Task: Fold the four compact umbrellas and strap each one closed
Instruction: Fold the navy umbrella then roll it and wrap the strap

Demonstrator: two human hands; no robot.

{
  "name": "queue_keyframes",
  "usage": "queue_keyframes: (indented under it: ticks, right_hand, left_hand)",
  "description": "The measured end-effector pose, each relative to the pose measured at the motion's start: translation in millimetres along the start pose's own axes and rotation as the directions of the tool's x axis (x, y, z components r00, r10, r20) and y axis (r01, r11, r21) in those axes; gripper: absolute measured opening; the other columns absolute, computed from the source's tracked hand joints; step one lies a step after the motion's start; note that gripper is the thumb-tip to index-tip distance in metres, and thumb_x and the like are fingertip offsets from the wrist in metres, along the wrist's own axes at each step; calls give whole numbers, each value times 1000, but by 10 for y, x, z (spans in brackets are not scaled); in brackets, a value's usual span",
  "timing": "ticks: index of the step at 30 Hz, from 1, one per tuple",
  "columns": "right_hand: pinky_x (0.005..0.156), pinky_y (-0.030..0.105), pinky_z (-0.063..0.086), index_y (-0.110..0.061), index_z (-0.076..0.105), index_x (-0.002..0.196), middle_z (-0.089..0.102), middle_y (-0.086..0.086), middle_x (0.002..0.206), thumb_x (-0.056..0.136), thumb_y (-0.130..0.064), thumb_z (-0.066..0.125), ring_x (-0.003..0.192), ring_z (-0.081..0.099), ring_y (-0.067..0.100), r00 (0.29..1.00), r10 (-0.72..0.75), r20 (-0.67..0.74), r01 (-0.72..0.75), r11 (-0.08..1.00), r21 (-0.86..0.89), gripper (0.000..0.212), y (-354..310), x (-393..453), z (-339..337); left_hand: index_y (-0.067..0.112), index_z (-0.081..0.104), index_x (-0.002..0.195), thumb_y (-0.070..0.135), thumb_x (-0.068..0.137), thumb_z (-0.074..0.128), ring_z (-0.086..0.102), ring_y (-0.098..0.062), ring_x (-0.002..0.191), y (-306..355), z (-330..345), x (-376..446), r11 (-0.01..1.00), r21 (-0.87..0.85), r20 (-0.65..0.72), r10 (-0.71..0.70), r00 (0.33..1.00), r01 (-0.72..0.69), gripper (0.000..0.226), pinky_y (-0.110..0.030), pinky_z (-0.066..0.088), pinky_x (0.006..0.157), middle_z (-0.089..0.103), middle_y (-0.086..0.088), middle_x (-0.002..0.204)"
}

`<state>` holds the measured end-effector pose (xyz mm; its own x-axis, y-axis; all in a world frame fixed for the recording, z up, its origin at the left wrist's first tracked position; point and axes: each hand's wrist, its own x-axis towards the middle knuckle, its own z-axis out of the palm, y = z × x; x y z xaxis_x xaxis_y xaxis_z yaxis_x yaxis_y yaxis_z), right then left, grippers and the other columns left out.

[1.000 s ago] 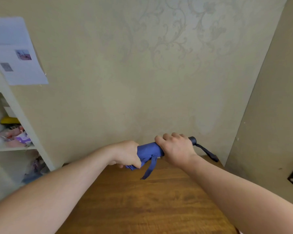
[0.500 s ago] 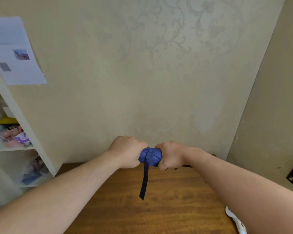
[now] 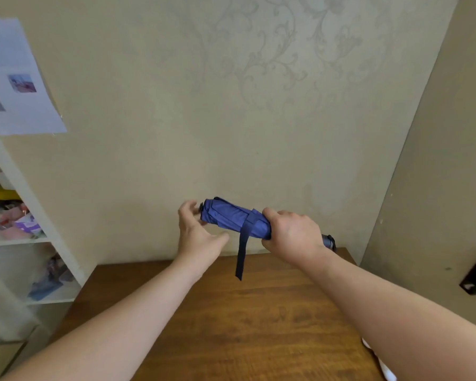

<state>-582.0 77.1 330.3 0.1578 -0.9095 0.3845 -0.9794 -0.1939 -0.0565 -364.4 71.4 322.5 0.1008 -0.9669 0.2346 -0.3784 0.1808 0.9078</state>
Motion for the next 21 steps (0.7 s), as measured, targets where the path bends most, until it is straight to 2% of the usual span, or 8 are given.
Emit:
queue_keyframes:
  ticks: [1,2,5,7,9,13,17,21]
  right_hand:
    - [57,32,44,-28,48,106,54,-5,81,87,-33,60,69,56,29,1000,6,-12,-6,1000,6,23,8,12,-15]
    - [56,31,42,-28,48,105,53,-6,80,87,-33,60,69,55,29,1000,3,-21,-3,1000,7,22,13,23,-30]
    - [57,31,42,-29,47,104,51,-6,80,87,-35,61,69,53,29,999,-7,-33,6,1000,-6,23,41,45,-82]
    - [57,31,42,-30,47,106,52,-6,79,87,-35,62,69,54,28,999,-4,-35,3,1000,-7,24,72,44,-106]
    - [57,31,42,-29,48,105,52,-5,79,87,-34,61,68,54,29,999,14,-36,-14,1000,-3,23,107,39,-118]
    - [57,31,39,-28,46,100,54,-4,78,85,-32,61,69,54,30,997,60,-42,-60,998,1,22,187,51,-141]
    - [56,31,40,-28,45,95,56,-4,77,82,-32,62,71,57,30,986,162,40,-164,985,59,22,227,46,-194]
    - [53,29,44,-26,53,91,62,-2,79,76,-27,69,64,59,19,940,196,278,-302,859,414,22,136,-11,-280]
  left_hand:
    - [34,33,141,12,86,74,54,-8,123,-20,45,-53,970,-178,94,-151,984,165,72,-32,43,100,50,6,141]
    - [31,42,138,19,90,68,54,-12,128,-42,100,-81,931,-246,203,-225,953,272,55,-38,41,106,56,6,139]
    - [39,65,122,38,104,45,41,-16,147,-88,198,-133,924,-252,384,-178,906,288,27,-47,25,126,60,14,140]
    - [42,71,121,57,109,32,37,-14,150,-105,223,-158,937,-202,464,-165,871,285,44,-48,21,128,58,15,146]
    - [37,75,120,76,101,33,42,-9,145,-68,221,-206,956,-150,538,-136,832,253,60,-44,24,124,62,18,144]
    - [15,71,112,42,109,50,65,-6,121,-30,233,-288,971,-137,551,-88,830,194,35,-42,41,118,76,13,120]
    - [9,68,108,30,109,52,73,-17,92,-17,204,-331,952,-214,516,-79,853,218,26,-45,56,103,74,0,83]
    - [11,73,96,29,106,60,61,-15,71,-42,134,-229,955,-210,424,-104,900,210,24,-33,56,78,68,-2,78]
